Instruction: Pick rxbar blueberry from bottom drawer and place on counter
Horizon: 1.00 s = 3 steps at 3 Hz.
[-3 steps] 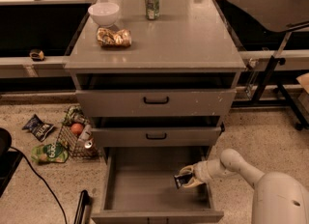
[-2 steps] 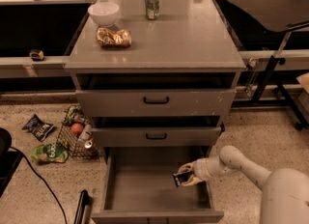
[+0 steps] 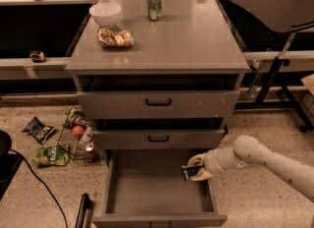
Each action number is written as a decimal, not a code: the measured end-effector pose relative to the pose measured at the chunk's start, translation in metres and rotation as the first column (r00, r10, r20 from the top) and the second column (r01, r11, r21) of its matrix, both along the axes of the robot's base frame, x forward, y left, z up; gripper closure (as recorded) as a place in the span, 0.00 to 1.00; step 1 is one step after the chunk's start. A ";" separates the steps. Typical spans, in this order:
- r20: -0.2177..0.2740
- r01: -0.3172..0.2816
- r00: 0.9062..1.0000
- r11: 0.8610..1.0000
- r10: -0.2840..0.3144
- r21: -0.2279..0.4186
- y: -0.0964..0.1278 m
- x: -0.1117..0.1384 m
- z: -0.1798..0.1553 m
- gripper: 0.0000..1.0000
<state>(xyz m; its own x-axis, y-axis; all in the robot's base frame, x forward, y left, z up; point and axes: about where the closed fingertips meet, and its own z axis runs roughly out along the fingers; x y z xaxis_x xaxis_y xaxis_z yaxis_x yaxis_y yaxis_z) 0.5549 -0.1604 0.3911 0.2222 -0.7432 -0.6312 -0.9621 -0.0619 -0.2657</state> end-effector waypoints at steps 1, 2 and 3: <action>-0.015 -0.009 1.000 0.999 0.008 -0.038 0.004 -0.012 0.062 1.00; -0.015 -0.009 1.000 0.999 0.008 -0.038 0.004 -0.012 0.061 1.00; 0.044 -0.012 0.999 0.999 0.014 -0.034 -0.006 -0.020 0.105 1.00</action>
Offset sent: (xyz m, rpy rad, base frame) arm -0.0115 0.0038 0.0464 -0.0300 0.0157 -0.0017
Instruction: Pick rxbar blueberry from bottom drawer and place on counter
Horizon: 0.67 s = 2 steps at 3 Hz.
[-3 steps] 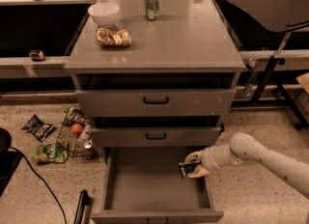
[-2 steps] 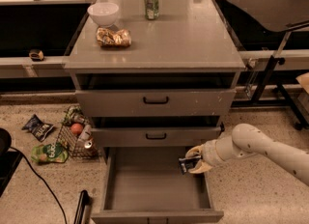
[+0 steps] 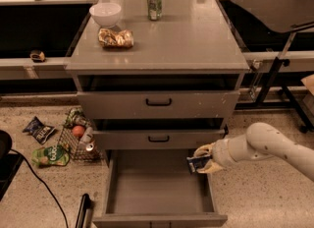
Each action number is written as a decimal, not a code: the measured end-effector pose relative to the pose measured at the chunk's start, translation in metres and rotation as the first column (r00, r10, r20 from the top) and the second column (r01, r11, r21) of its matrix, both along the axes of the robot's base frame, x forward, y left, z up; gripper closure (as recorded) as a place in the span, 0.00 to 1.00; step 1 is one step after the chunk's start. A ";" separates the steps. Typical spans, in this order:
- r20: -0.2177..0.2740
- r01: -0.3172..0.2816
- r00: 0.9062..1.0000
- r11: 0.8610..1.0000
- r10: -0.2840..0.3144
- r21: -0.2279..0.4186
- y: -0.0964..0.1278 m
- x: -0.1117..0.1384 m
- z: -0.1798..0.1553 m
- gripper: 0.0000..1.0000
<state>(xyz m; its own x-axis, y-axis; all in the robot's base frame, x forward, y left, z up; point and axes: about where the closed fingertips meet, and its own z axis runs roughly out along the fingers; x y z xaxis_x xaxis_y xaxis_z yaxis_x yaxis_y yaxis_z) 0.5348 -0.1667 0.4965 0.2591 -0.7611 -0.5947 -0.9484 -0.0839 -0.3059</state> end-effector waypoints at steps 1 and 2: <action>0.095 -0.020 0.995 1.000 0.022 -0.018 -0.030 -0.019 0.081 1.00; 0.167 0.012 0.986 0.997 0.001 -0.071 -0.066 -0.030 0.154 1.00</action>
Offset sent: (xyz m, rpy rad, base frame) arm -0.0442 -0.1176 0.2525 -0.1483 -0.2643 -0.0508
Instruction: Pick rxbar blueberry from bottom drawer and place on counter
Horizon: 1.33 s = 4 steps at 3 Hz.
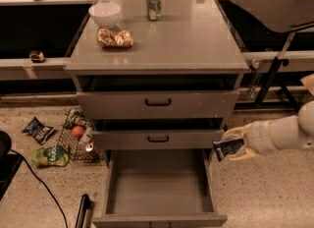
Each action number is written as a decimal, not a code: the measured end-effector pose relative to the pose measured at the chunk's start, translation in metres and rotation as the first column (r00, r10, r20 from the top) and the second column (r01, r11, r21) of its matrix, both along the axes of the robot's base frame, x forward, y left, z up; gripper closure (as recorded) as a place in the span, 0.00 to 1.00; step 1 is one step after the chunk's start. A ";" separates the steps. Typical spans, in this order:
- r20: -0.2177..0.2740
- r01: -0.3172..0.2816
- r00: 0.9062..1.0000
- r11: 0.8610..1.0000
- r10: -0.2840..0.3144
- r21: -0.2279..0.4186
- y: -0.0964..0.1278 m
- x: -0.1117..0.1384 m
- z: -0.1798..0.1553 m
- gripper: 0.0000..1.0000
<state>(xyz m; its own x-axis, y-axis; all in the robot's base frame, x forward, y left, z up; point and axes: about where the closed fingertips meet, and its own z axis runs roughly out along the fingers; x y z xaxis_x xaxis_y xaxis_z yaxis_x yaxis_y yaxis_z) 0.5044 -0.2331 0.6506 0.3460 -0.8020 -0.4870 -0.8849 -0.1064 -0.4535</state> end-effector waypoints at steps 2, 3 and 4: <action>0.095 0.038 0.995 0.996 -0.030 -0.079 -0.027 -0.002 0.078 1.00; 0.145 0.027 0.989 0.998 -0.017 -0.064 -0.022 0.011 0.103 1.00; 0.238 -0.008 0.971 0.996 0.029 -0.085 -0.008 0.042 0.166 1.00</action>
Offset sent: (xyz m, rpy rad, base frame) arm -0.0028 -0.0241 0.0610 -0.0629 -0.0716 -0.0311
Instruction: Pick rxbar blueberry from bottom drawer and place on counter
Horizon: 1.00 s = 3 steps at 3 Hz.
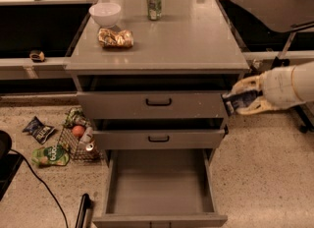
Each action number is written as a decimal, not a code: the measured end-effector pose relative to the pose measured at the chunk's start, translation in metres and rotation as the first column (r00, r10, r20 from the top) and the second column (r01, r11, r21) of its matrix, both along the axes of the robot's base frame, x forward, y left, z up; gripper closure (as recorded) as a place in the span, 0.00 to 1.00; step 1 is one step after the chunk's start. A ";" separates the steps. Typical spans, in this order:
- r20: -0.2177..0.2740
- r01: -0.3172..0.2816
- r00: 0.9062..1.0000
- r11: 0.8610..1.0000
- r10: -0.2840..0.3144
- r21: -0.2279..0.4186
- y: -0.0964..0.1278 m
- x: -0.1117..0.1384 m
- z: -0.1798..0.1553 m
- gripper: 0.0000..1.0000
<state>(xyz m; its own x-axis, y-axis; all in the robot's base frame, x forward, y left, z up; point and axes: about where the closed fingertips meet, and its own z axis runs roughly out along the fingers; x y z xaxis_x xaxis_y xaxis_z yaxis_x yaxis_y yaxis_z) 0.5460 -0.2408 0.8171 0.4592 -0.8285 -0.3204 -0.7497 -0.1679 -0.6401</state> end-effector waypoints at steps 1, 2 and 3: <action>0.102 -0.036 0.994 0.999 0.039 -0.030 0.022 0.036 0.072 1.00; 0.128 -0.040 0.991 0.999 0.043 -0.025 0.026 0.043 0.086 1.00; 0.125 -0.041 0.991 0.999 0.044 -0.025 0.026 0.043 0.084 1.00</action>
Offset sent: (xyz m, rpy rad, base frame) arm 0.0322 0.0193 0.0648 -0.0255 -0.0916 0.0329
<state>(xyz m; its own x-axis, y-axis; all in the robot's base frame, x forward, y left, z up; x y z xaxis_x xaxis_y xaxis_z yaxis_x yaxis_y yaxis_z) 0.5890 -0.2143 0.9015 0.5296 -0.8137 -0.2396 -0.6555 -0.2133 -0.7245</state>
